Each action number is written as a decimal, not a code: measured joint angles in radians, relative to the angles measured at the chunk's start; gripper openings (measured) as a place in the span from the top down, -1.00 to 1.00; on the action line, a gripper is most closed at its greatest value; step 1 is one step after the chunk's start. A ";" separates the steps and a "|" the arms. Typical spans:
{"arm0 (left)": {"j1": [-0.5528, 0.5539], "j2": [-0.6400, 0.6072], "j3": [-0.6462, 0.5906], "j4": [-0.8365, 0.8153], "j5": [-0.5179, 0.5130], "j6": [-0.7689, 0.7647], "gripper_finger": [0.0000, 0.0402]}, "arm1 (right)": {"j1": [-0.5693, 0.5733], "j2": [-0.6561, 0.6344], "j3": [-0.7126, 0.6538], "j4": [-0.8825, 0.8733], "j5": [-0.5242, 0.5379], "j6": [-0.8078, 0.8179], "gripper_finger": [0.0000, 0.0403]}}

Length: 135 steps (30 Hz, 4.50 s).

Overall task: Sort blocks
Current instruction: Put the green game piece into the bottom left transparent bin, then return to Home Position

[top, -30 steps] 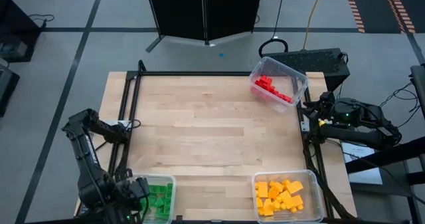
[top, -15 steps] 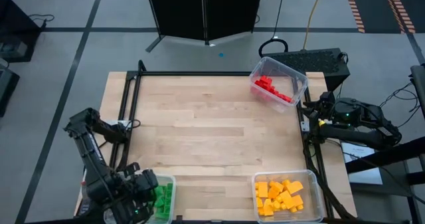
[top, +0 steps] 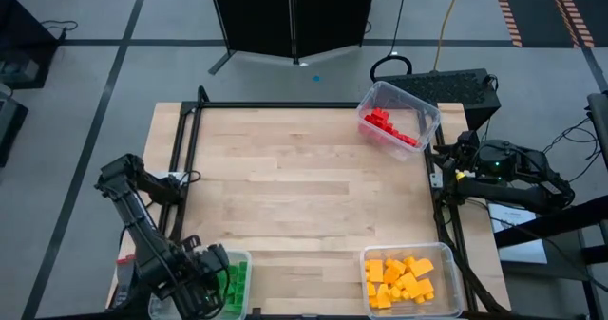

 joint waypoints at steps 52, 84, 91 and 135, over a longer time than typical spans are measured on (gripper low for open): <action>-0.271 -0.688 -0.247 -0.152 -1.385 -0.191 -0.05 | -0.055 -0.070 0.604 -0.085 -0.062 -0.288 -0.03; -0.321 -1.084 -0.997 0.098 -1.478 -0.497 -0.05 | -0.177 -0.073 -0.088 0.737 -0.446 -0.232 -0.03; -0.408 -1.122 -1.003 0.155 -1.058 -0.680 -0.05 | -0.177 -0.073 -0.149 0.803 -0.445 -0.227 -0.03; -0.390 -1.703 -1.581 1.711 -0.478 1.271 -0.05 | -0.177 -0.073 -0.315 0.973 -0.505 -0.190 -0.03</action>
